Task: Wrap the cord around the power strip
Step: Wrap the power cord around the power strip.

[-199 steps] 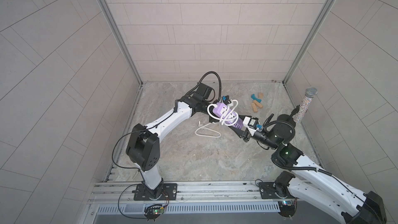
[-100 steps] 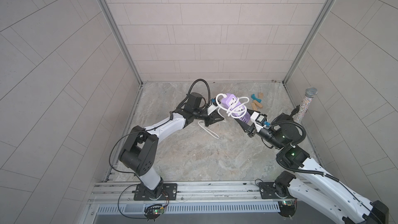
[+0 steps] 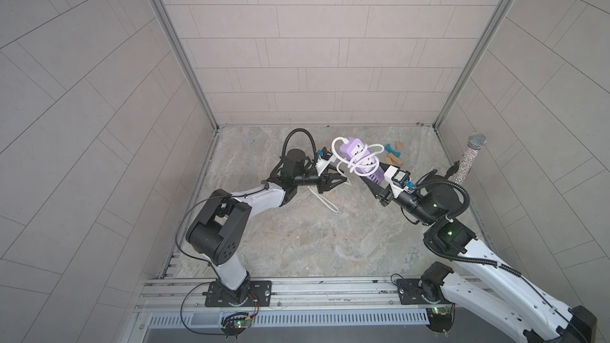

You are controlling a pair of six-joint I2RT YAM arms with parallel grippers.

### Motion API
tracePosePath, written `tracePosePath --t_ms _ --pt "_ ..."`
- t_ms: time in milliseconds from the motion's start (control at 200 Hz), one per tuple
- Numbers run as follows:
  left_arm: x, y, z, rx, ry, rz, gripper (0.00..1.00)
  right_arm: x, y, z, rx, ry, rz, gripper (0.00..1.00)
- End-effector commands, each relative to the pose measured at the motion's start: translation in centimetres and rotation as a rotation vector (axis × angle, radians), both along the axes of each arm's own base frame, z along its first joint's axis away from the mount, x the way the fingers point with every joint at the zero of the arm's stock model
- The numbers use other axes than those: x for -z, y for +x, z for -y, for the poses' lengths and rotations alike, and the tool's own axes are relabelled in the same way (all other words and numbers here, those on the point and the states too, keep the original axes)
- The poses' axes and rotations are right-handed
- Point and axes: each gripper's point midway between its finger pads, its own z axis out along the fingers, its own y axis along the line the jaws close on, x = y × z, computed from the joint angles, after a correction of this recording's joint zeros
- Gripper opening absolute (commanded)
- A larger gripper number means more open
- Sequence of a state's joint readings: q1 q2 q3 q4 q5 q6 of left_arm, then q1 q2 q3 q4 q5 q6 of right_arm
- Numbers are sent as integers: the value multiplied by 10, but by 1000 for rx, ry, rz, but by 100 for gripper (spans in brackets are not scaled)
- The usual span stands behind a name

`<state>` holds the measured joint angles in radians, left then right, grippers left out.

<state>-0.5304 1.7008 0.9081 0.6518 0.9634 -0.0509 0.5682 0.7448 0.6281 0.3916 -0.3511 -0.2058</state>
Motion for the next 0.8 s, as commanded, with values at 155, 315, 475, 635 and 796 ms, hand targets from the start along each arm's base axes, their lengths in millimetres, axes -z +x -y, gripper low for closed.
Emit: tracePosePath --t_ms 155,315,475,635,796 --pt "-6 0 19 10 -100 3 43 -46 -5 3 -3 69 107 0" --pt "-3 2 34 21 -159 -25 45 -48 -1 1 -2 69 100 0" --pt "3 4 43 24 -186 -39 35 -52 1 2 7 76 102 0" --pt "4 12 38 -27 -197 -22 1 -56 6 14 61 80 95 0" --pt "1 31 7 -192 -184 31 0 -58 15 43 160 82 55 0"
